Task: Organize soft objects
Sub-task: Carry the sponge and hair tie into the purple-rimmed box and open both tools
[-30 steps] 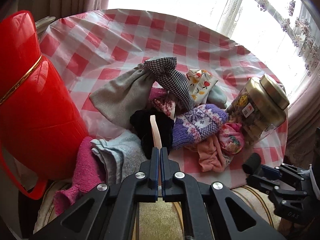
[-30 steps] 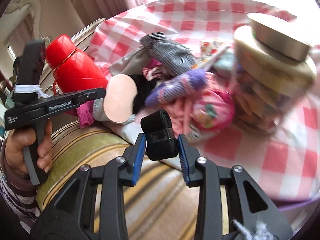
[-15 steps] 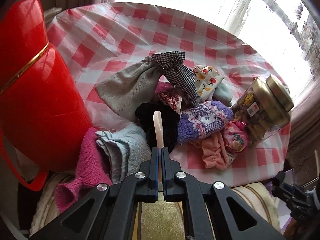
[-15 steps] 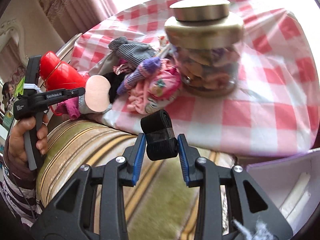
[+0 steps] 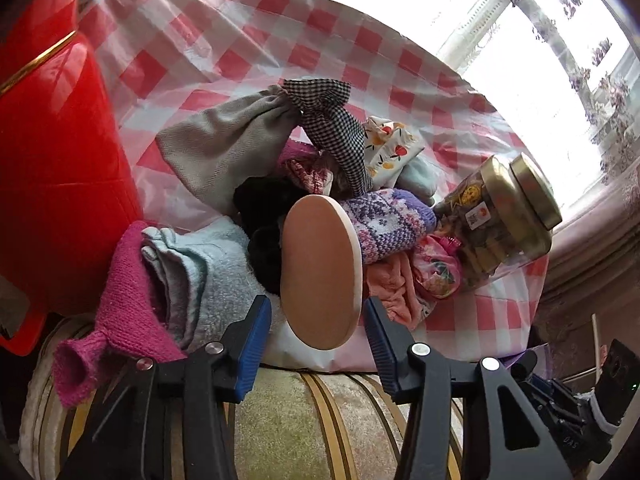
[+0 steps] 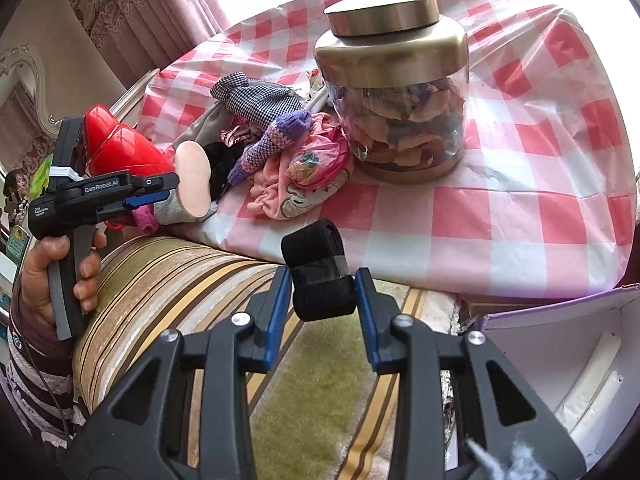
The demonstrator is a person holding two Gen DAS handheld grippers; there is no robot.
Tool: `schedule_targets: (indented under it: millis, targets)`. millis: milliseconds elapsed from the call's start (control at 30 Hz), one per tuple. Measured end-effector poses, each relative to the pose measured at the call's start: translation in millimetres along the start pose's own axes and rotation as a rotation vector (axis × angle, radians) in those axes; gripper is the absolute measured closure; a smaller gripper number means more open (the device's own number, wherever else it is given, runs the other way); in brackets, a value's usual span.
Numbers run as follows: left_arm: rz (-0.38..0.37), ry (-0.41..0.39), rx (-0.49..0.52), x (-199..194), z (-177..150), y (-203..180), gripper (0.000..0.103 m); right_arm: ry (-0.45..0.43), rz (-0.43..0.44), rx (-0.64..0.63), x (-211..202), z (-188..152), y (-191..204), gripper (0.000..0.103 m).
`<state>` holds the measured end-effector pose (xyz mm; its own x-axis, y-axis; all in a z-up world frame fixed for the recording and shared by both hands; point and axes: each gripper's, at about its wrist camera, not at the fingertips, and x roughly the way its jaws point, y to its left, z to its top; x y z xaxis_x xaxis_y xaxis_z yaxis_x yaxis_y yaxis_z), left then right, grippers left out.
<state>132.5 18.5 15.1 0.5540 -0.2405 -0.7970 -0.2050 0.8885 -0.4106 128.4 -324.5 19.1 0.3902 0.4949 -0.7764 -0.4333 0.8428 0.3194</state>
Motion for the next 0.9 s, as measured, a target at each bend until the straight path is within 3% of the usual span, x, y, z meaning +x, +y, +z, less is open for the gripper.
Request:
schedule_targets:
  millis: [167, 267, 400, 600, 833, 900]
  targets:
    - [0.079, 0.019, 0.123, 13, 1, -37, 0.03, -0.002, 0.003, 0.005, -1, -1, 0, 0.066]
    - [0.195, 0.054, 0.239, 41, 3, -61, 0.03, -0.01, 0.003, 0.007, -4, -2, -2, 0.066]
    - [0.178, 0.112, 0.201, 65, 7, -59, 0.03, -0.019, -0.007, 0.021, -11, -7, -11, 0.066]
    - [0.233, 0.162, 0.175, 85, 8, -51, 0.022, -0.021, -0.035, 0.051, -22, -17, -25, 0.066]
    - [0.277, 0.145, 0.144, 94, 18, -51, 0.023, -0.049, -0.071, 0.087, -48, -34, -44, 0.066]
    - [0.285, 0.16, 0.129, 98, 18, -46, 0.044, -0.057, -0.083, 0.102, -55, -39, -51, 0.066]
